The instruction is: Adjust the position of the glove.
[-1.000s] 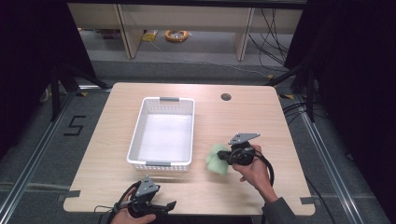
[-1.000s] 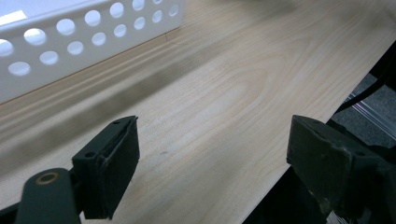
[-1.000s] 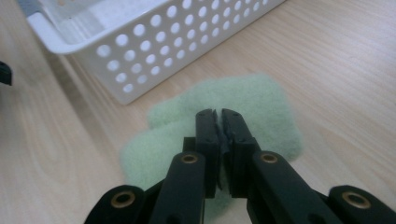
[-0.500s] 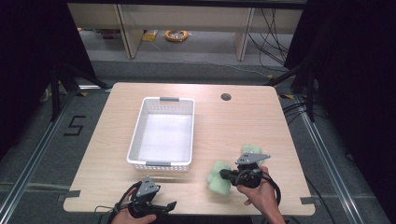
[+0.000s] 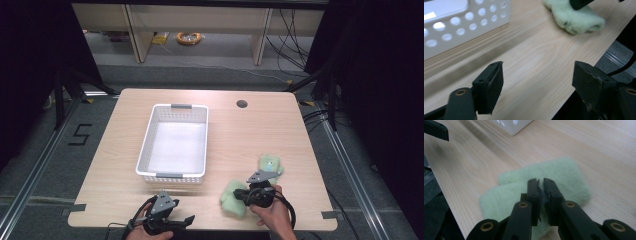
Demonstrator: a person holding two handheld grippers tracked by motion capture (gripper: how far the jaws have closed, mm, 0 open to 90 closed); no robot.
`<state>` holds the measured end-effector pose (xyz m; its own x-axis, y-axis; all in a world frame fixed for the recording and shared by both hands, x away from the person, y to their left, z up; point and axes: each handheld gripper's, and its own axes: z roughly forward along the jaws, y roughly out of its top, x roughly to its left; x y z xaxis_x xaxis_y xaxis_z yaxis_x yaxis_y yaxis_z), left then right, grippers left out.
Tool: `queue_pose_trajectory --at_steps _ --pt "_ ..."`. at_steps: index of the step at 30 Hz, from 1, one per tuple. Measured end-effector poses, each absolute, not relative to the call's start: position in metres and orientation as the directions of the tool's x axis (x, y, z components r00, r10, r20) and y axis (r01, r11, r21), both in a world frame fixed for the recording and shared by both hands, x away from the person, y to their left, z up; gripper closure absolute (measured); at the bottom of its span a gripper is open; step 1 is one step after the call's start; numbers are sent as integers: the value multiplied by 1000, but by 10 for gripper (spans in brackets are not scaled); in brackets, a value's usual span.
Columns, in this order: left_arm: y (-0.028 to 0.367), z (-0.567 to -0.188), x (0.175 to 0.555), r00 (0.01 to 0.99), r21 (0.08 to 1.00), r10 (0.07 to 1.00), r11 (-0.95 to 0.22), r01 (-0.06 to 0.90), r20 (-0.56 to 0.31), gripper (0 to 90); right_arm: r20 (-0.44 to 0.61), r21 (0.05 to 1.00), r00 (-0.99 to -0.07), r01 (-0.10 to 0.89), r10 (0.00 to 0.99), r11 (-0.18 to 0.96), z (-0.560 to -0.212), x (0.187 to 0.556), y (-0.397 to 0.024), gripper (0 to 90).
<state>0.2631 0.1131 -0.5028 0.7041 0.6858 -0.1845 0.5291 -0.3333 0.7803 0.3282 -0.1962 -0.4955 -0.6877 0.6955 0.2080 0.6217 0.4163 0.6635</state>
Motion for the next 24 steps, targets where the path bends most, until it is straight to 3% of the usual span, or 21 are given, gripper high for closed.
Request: queue_pose_trajectory --at_steps 2,7,10,11,13,19,24 --pt "105 -501 262 721 788 668 -340 514 -182 300 212 652 -686 629 696 423 -496 329 -197 815" --pt "81 -501 262 762 792 629 -383 475 -153 349 214 663 -701 615 680 427 -490 329 -197 657" --pt "69 -501 264 781 795 608 -399 456 -143 390 160 711 -721 558 674 428 -476 333 -206 668" --pt "66 -501 265 794 790 595 -424 443 -126 426 90 728 -726 515 682 452 -470 339 -213 689" --pt "57 -501 267 800 793 587 -427 435 -123 434 72 722 -726 511 684 467 -470 343 -215 693" --pt "35 -500 272 818 795 567 -451 407 -97 523 111 698 -743 531 661 480 -485 364 -212 725" --pt "24 -503 281 830 767 555 -505 395 -62 536 135 675 -745 552 653 490 -489 371 -210 721"
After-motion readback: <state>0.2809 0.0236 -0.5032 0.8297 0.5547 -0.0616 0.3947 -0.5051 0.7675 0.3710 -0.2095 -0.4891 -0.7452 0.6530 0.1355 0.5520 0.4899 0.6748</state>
